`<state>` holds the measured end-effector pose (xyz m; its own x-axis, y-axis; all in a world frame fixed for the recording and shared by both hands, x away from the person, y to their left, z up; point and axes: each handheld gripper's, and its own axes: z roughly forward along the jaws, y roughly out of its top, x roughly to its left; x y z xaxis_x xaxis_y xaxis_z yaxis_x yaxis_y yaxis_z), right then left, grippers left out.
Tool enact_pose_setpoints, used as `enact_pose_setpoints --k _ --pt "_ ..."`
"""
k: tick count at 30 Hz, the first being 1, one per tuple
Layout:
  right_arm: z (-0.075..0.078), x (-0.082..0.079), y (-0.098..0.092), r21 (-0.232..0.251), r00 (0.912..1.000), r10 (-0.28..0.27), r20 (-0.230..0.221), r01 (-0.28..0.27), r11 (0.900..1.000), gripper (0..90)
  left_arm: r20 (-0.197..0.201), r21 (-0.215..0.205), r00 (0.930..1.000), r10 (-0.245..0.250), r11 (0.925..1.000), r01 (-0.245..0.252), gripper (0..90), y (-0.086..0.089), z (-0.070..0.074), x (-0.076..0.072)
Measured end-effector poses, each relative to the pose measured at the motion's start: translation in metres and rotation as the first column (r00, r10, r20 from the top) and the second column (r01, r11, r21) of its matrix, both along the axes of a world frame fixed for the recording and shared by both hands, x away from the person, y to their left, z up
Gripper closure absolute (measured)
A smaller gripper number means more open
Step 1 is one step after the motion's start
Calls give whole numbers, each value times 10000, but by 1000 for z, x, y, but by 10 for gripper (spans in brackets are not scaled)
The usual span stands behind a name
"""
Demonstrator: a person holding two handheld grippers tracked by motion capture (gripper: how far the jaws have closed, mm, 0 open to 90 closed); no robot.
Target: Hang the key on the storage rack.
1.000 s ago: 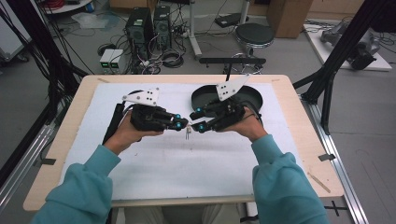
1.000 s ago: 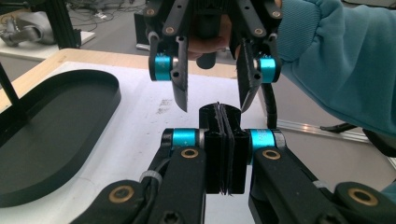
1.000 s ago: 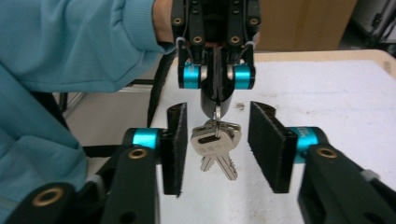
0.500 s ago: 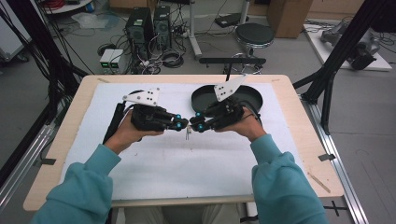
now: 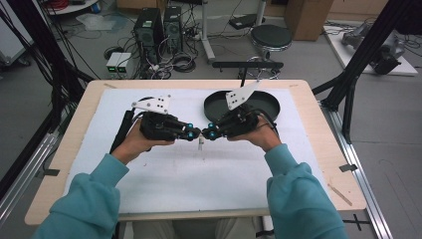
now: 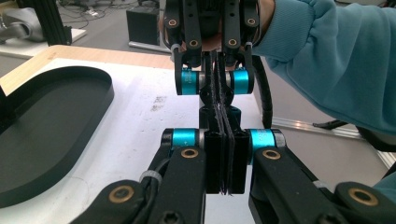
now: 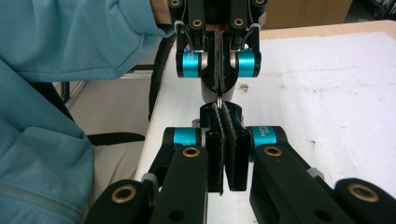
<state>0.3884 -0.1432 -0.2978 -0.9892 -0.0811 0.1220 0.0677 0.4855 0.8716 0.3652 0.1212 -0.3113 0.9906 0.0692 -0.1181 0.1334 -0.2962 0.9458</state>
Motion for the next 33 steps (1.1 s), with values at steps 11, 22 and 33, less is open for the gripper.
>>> enact_pose_setpoints --k 11,22,33 --pt "3 2 -5 -63 9978 -661 65 661 9978 891 994 -973 9884 1148 9897 -1051 530 10 -7 4" --pt "13 18 -41 21 9641 -2651 -136 2651 9642 890 1231 -753 9188 3749 9268 -3680 17 68 -21 -4" --pt "41 48 -66 -442 9066 -4221 33 4218 9056 890 1487 -1330 8151 5600 8280 -5447 17 138 -58 -48"
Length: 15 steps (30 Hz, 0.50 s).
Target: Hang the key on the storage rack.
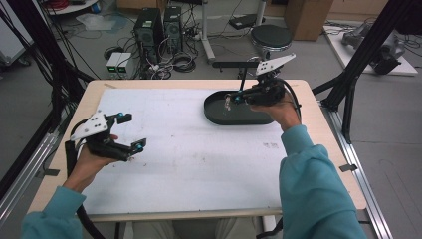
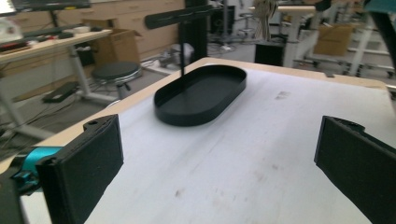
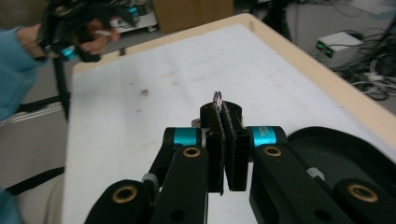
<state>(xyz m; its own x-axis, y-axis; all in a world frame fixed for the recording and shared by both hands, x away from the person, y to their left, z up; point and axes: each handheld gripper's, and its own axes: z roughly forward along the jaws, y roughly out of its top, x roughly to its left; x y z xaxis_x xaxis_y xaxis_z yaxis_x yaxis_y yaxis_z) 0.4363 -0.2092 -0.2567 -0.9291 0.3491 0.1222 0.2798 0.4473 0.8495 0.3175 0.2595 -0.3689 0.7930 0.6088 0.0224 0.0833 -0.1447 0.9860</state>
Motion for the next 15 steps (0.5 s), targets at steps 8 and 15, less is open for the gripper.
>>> enact_pose_setpoints --k 8,15 --pt "14 21 -13 -296 9946 -1040 -11 1039 9941 890 -59 -409 9928 1195 9920 -1196 17 36 -30 -30" --pt "18 36 -16 -499 9803 -1972 80 1974 9791 890 -68 -725 9877 1560 9851 -1561 17 40 -56 -47"
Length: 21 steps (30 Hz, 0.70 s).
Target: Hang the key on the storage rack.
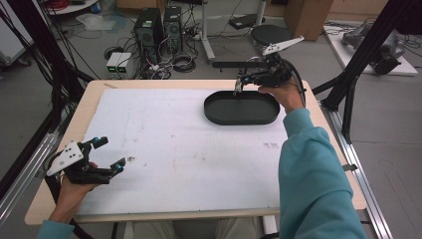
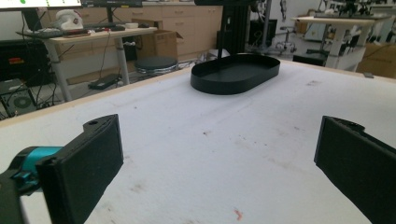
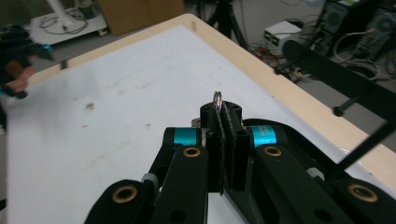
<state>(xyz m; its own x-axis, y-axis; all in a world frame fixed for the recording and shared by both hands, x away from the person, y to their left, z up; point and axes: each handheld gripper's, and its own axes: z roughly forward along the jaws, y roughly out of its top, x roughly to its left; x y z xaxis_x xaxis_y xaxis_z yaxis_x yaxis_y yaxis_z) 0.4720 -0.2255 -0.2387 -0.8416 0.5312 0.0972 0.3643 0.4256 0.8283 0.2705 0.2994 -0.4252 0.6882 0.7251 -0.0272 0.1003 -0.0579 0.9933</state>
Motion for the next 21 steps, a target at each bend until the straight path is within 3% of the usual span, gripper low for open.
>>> enact_pose_setpoints --k 5,14,21 --pt "-4 7 3 -103 9990 -437 -43 436 9990 889 14 -77 9997 252 9997 -252 17 0 -14 -4" --pt "-13 21 5 -153 9936 -1129 -77 1127 9935 889 245 -561 9977 627 9965 -613 17 3 -25 -8" --pt "-20 31 4 -110 9864 -1645 -32 1645 9863 889 438 -617 9959 790 9952 -762 17 5 -31 -9"
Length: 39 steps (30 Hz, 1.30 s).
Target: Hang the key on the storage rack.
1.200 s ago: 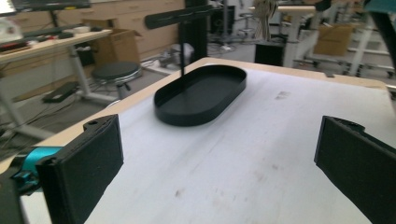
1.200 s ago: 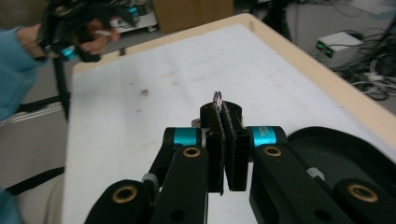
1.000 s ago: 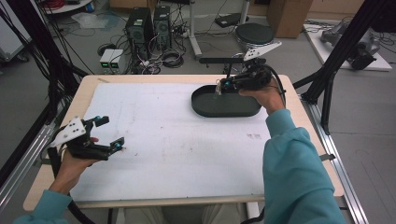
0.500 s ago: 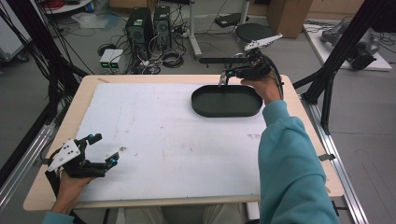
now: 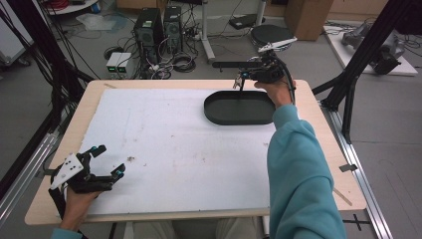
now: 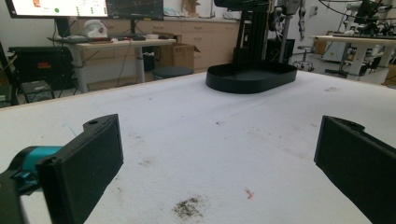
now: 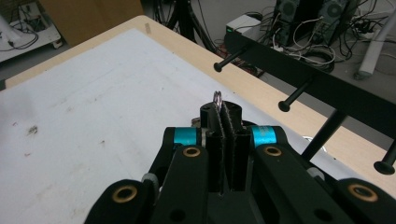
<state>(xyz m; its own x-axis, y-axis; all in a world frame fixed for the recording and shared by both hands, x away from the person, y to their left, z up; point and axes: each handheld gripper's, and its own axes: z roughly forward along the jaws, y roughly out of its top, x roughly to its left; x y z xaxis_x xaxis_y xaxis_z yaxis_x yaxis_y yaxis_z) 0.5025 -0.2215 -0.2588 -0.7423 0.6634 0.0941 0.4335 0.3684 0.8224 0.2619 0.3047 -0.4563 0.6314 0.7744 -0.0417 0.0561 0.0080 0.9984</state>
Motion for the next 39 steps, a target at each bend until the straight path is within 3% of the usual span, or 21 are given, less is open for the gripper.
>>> enact_pose_setpoints --k 22,39 --pt "-21 23 4 -180 9951 -982 -101 980 9950 888 284 -41 9994 185 9998 -184 17 0 -2 -4" --pt "-26 29 1 -54 9915 -1303 -61 1303 9915 888 287 -45 9994 181 9998 -180 17 0 -2 -4"
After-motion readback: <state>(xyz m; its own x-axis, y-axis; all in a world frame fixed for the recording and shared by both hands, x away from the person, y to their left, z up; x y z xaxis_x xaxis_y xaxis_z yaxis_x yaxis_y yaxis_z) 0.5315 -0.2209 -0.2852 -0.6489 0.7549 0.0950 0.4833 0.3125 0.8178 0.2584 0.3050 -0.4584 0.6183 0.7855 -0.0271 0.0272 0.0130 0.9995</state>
